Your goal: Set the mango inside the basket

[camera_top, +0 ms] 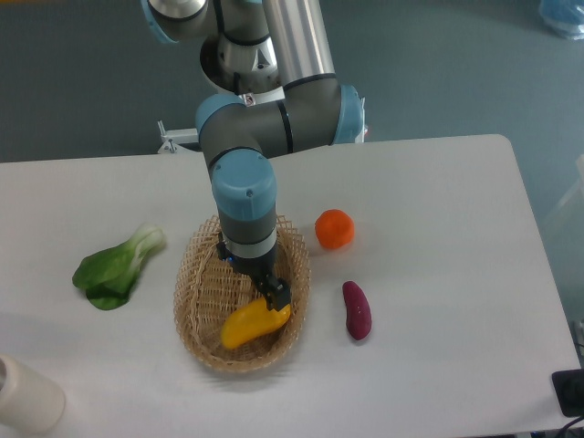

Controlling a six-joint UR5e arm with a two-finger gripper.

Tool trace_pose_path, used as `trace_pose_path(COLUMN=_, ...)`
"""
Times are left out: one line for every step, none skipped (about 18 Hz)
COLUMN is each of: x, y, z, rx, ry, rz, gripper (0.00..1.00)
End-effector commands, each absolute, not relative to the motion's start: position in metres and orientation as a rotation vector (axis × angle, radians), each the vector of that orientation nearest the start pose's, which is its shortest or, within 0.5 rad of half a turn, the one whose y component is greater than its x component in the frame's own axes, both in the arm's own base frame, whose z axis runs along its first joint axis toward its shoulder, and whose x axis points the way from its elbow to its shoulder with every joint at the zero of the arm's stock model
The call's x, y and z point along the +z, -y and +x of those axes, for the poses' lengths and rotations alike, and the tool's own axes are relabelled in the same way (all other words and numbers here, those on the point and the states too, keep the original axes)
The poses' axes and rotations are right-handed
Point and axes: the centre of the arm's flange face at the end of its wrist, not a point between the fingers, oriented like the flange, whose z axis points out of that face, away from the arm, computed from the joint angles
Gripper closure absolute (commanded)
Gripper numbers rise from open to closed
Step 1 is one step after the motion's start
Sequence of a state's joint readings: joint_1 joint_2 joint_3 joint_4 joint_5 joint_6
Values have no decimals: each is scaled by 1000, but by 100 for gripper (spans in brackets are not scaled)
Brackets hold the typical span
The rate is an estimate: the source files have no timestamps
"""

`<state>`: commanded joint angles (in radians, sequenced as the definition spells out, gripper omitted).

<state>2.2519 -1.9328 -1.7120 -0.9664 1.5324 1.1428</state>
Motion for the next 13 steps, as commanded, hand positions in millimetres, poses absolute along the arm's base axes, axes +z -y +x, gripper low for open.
trace_pose_path(x=290, y=-558, z=-277, rx=103, ry=-689, rz=-2958, gripper=0)
trace_pose_path(x=302, y=-562, z=-286, rx=132, ry=-673, rz=-2943, gripper=0)
trace_pose_path(x=316, y=-562, z=-303, rx=165, ry=-639, rz=-2936, gripper=0)
trace_pose_path(x=330, y=-564, z=-321, rx=200, ry=-609, rz=-2926, gripper=0)
trace_pose_path(x=334, y=-570, z=-333, rx=222, ry=-601, rz=-2920, gripper=0)
trace_pose_path(x=334, y=-570, z=-344, rx=228, ry=-583, rz=-2922, gripper=0)
trace_pose_path(x=337, y=-571, z=-360, rx=240, ry=-557, rz=-2922, gripper=0)
trace_pose_path(x=336, y=-568, z=-370, rx=227, ry=-547, rz=-2934, gripper=0)
trace_pose_path(x=336, y=-562, z=-383, rx=209, ry=-534, rz=-2952, gripper=0)
trace_pose_path(x=339, y=-553, z=-397, rx=206, ry=-528, rz=-2960, gripper=0)
trace_pose_path(x=341, y=-543, z=-413, rx=212, ry=-535, rz=-2957, gripper=0)
trace_pose_path(x=341, y=-533, z=-427, rx=220, ry=-560, rz=-2958, gripper=0)
trace_pose_path(x=340, y=-524, z=-442, rx=226, ry=-589, rz=-2959, gripper=0)
